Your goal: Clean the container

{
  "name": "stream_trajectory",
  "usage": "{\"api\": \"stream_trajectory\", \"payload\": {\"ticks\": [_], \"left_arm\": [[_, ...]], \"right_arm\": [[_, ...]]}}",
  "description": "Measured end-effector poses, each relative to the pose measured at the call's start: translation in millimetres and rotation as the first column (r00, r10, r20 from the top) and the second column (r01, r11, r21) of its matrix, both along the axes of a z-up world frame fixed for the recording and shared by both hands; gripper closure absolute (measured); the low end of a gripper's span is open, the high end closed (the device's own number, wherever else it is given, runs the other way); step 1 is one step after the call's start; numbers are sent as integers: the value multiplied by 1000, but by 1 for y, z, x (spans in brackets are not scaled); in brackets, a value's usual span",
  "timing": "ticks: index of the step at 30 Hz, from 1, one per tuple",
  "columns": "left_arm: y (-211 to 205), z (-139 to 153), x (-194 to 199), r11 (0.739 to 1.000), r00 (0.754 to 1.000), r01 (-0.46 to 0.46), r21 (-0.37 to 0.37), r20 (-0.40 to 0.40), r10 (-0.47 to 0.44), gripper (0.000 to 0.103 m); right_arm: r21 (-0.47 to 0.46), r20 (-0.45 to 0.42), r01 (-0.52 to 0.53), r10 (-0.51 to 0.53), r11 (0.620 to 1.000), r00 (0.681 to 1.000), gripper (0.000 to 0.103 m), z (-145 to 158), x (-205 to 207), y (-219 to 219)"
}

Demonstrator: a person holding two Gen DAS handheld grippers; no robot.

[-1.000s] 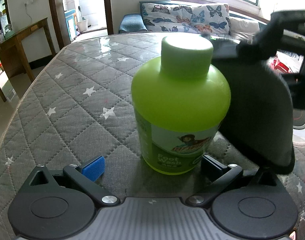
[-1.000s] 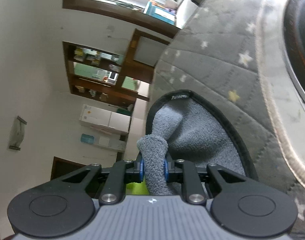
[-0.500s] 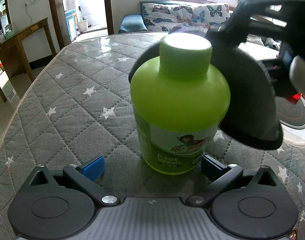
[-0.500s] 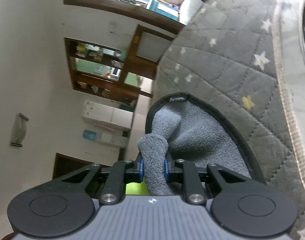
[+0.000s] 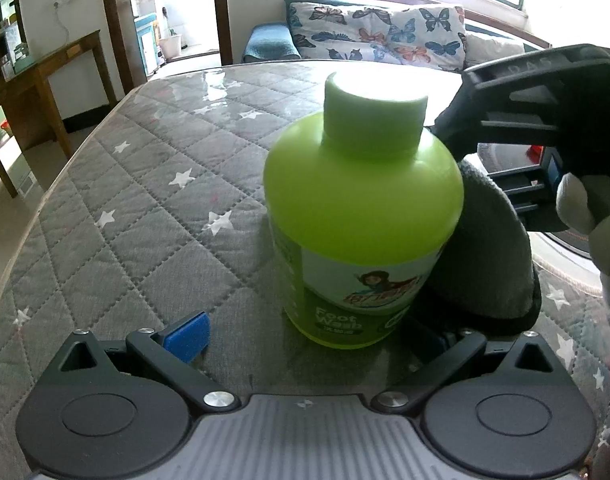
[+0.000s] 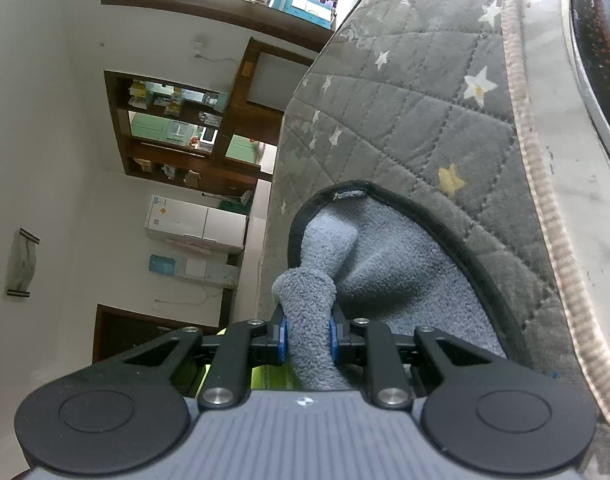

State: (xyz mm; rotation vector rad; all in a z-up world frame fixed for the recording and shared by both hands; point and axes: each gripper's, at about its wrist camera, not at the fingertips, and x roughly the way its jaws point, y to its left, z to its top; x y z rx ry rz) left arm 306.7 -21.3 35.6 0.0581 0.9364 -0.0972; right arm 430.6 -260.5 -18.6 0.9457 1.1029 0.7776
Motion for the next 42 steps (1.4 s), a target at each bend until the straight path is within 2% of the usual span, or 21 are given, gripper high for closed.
{"api": "stream_trajectory", "payload": {"ticks": [26,34,42], "left_arm": [[1,2,-6,1000,1000,0,2,5,0,0],[3,2,-6,1000,1000,1,2,6,-1,0],[4,1,-6,1000,1000,1,3,9,-1,0]], "right_arm": [[-5,8,-15,15,1000,1000,84,9,-28,-9],[47,49,-15,13,999,999,83,25,-38,-14],[101,108,-28,17,994,994,83,50,-27,-7]]}}
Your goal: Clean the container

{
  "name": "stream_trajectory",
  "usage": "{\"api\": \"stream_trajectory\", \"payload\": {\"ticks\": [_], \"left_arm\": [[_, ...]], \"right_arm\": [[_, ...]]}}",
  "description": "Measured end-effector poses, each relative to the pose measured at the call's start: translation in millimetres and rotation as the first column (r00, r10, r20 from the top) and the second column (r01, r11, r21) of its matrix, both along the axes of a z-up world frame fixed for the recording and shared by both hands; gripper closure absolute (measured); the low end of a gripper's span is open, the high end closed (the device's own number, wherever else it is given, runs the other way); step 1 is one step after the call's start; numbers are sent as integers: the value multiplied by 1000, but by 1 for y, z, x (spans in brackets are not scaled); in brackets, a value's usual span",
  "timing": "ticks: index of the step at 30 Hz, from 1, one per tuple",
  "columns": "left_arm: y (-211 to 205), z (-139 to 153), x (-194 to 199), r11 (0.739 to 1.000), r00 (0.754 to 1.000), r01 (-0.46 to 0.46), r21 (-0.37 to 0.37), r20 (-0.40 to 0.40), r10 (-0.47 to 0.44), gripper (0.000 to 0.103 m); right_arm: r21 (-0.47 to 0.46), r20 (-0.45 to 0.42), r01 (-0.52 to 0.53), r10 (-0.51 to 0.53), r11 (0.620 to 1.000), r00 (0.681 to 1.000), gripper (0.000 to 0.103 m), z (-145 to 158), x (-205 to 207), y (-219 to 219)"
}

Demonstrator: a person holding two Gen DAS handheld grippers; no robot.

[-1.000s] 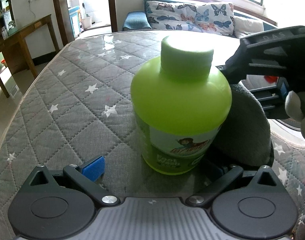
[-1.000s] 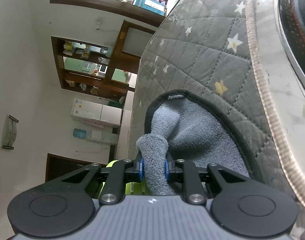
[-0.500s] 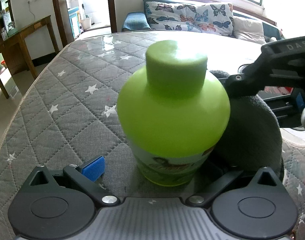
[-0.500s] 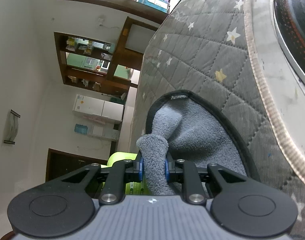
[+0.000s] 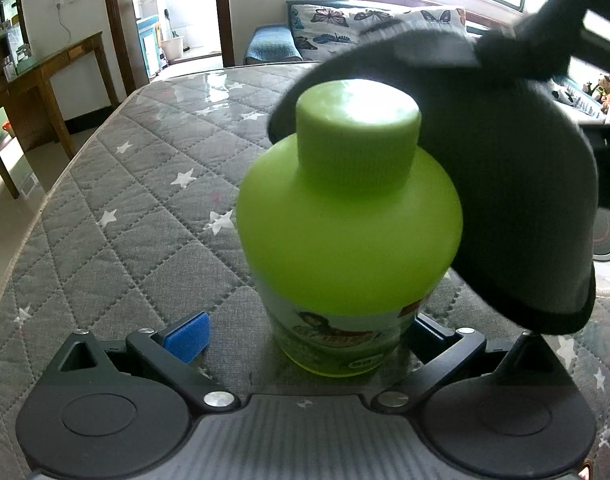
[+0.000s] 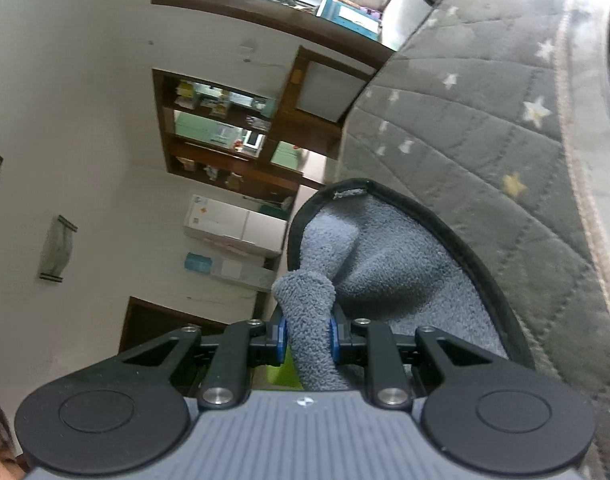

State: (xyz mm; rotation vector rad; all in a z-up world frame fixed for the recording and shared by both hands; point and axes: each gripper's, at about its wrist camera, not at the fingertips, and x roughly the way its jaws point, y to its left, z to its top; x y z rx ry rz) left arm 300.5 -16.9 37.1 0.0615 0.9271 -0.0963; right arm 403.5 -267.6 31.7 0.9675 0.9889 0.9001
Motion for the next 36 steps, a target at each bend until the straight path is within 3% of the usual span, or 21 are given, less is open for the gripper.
{"api": "stream_trajectory", "payload": {"ticks": [11,27,36], "left_arm": [[9,1,0,1000,1000,2,-2,-2,-2,0],[10,0,-3,1000,1000,4,-2,0,-4,0],[10,0,-4,1000,1000,6,-2,0,-6,0]], "right_arm": [[-7,-5,-8,8,1000,1000,83,-3,7,13],[-94,-106,5,-15,996,994,83,-43,4,6],[-93,-112,12,-23,996,993,83,-44,-9,-2]]}}
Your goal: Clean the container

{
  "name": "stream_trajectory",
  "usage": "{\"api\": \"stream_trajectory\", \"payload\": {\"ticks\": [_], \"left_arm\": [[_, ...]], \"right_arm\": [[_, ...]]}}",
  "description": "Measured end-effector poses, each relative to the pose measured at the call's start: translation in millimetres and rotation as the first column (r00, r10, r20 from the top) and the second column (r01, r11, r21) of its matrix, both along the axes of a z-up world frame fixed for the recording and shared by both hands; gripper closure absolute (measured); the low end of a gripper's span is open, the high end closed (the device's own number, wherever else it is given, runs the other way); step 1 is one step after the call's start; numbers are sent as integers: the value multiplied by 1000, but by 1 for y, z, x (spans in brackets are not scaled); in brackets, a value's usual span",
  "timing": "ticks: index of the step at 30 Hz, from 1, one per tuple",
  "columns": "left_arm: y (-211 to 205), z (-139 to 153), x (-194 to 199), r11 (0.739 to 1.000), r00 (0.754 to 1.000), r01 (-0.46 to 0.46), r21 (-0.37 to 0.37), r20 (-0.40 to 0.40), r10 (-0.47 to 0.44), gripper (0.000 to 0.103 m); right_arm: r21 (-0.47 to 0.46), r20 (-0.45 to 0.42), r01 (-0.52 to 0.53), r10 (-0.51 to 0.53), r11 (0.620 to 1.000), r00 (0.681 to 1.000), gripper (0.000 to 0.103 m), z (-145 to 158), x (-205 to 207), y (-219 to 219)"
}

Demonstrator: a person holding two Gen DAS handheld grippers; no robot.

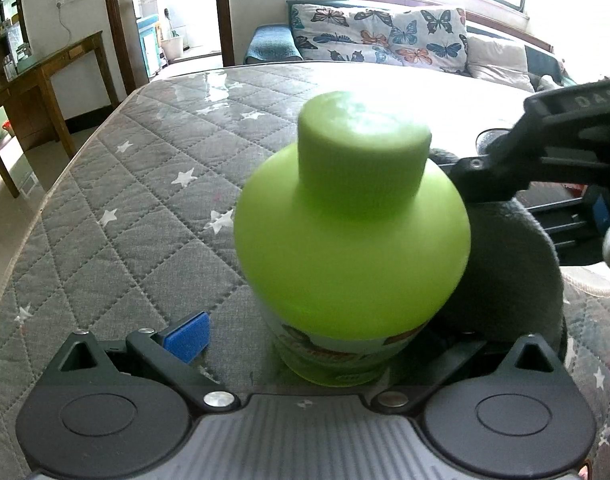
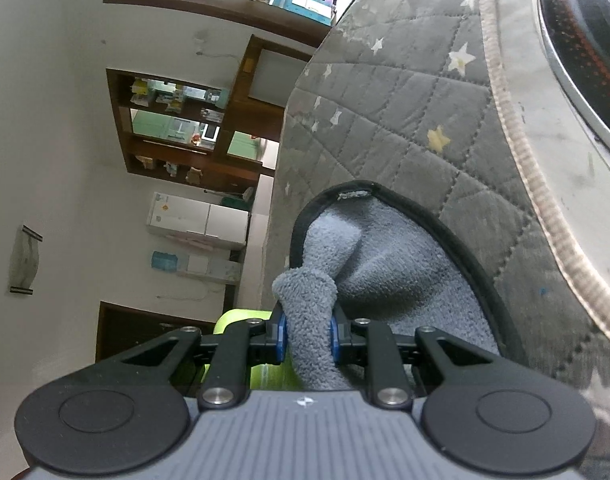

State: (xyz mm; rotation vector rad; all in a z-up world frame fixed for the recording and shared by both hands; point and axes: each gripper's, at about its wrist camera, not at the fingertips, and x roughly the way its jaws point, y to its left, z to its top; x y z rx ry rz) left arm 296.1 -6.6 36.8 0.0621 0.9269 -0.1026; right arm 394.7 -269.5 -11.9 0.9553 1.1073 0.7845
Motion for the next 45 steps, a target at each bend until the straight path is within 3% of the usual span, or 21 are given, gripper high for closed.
{"api": "stream_trajectory", "payload": {"ticks": [15,23,31,45], "left_arm": [[0,-1,-2,1000,1000,3,1,7,-3,0],[1,0,-2,1000,1000,8,-1,8,-8,0],[3,0,-6,1000,1000,14,-1,7,-14,0],[6,2,-8,1000,1000,2,-3,4,-2,0]], "right_arm": [[95,120,-30,19,995,993,83,46,3,9],[78,95,-35,27,996,995,83,36,15,21],[2,10,-23,23,1000,1000,83,1,18,23],[-13,-6,-17,17,1000,1000,83,-3,-6,6]]}}
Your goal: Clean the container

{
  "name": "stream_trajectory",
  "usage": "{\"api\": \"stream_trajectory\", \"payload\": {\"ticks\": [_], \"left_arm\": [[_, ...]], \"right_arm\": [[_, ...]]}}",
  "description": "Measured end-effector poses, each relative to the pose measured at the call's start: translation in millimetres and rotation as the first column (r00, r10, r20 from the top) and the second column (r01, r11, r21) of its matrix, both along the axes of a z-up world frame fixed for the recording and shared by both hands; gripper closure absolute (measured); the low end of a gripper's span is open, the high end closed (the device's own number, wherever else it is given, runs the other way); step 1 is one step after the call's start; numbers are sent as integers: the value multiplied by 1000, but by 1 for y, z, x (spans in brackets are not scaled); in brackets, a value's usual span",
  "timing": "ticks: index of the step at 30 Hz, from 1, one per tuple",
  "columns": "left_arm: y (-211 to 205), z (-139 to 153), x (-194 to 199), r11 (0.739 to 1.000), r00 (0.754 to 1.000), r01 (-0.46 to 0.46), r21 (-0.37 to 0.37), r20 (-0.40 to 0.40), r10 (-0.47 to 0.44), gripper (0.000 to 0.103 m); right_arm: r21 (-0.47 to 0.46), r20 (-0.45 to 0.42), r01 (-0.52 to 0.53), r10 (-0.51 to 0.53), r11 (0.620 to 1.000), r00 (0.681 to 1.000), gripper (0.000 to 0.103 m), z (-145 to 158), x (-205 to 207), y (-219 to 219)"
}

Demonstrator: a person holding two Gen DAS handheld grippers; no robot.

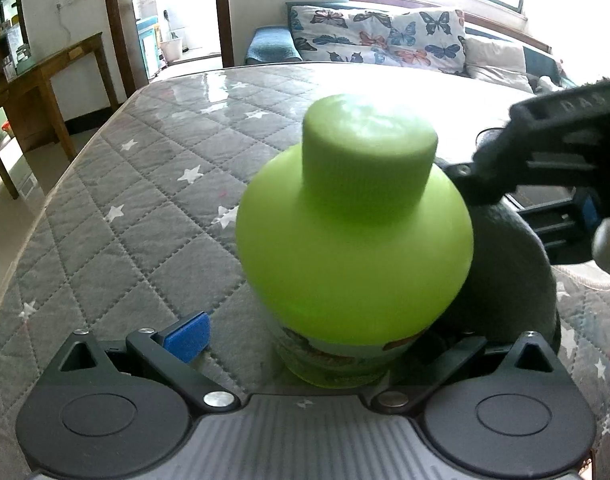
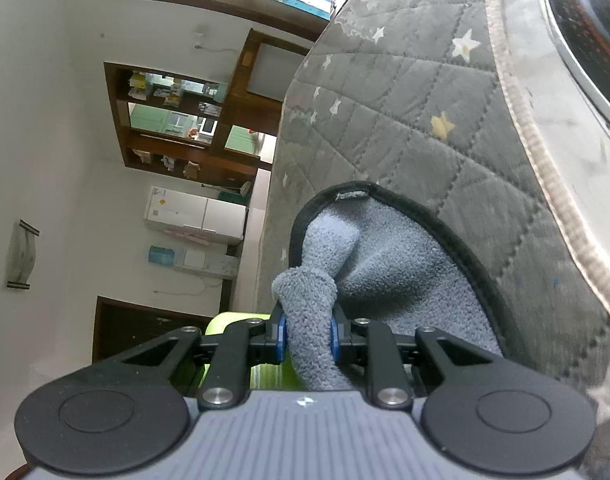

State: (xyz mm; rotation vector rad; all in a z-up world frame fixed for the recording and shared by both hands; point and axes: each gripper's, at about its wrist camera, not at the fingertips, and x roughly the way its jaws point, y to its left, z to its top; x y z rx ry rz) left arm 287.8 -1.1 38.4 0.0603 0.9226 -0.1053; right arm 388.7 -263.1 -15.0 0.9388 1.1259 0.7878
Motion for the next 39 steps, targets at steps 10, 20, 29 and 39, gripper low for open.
{"api": "stream_trajectory", "payload": {"ticks": [10,20,29,39], "left_arm": [[7,0,-5,1000,1000,-13,-2,5,13,0],[9,0,-10,1000,1000,-4,-1,14,4,0],[8,0,-10,1000,1000,5,-2,17,-5,0],[8,-1,-12,1000,999,18,-5,27,-18,0]], "right_arm": [[48,30,-11,9,999,1000,83,14,-20,-2],[116,131,-41,25,992,991,83,53,-9,11],[94,138,-71,58,993,989,83,50,12,33],[22,8,-34,34,999,999,83,-5,15,30]]}}
